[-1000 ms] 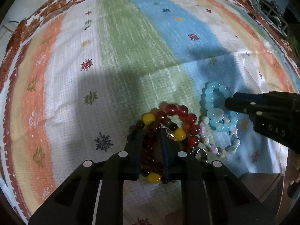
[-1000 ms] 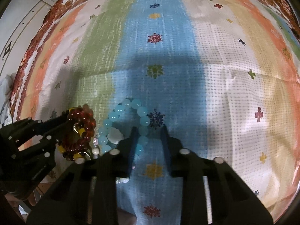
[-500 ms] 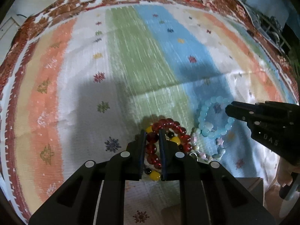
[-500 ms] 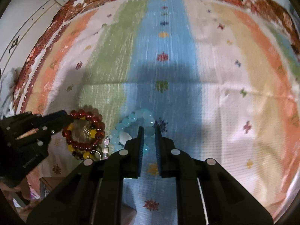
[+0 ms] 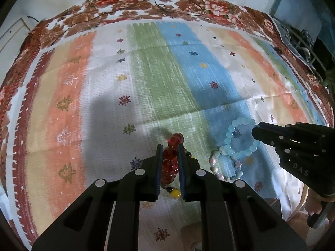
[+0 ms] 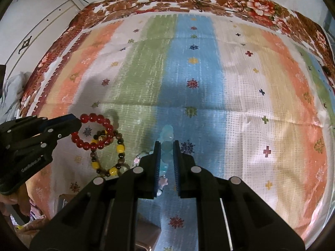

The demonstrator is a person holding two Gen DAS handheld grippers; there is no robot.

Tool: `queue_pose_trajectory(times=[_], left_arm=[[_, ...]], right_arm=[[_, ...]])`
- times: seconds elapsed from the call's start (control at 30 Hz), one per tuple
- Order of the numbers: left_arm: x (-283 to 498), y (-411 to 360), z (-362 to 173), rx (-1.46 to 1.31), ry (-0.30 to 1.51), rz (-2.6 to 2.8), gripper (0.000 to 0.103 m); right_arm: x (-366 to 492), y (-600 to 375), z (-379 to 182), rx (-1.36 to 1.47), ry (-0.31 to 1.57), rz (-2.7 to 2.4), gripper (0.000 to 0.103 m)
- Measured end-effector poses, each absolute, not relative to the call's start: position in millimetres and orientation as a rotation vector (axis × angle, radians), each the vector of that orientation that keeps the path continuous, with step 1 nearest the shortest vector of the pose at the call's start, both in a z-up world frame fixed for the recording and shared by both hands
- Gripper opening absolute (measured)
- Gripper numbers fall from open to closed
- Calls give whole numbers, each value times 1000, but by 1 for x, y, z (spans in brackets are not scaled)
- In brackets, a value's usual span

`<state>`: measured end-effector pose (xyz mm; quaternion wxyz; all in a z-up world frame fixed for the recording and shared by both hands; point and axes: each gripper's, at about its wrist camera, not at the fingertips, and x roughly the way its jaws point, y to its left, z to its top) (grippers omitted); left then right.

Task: Organize jewelry
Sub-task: 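Carry the red bracelet with the left tool while the right tool carries the light blue bracelet to the tin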

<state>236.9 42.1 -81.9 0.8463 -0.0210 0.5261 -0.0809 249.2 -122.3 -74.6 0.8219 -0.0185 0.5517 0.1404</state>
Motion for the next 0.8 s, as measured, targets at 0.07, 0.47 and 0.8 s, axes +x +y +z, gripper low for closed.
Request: queue_pose_trajectory(times=[0.07,0.47,0.8], left_arm=[[235,43,-79,-47,1103,-171,13],[217,44,-64,-69,1075,-186,13],[208,42,-59,-70,1061,-179,13]], right_arm=[[246,-121,-71,-36,1167,303,13],[229,-115,-54,-29,1140,334,13],[218,-108,-45,-32,1126,348,13]])
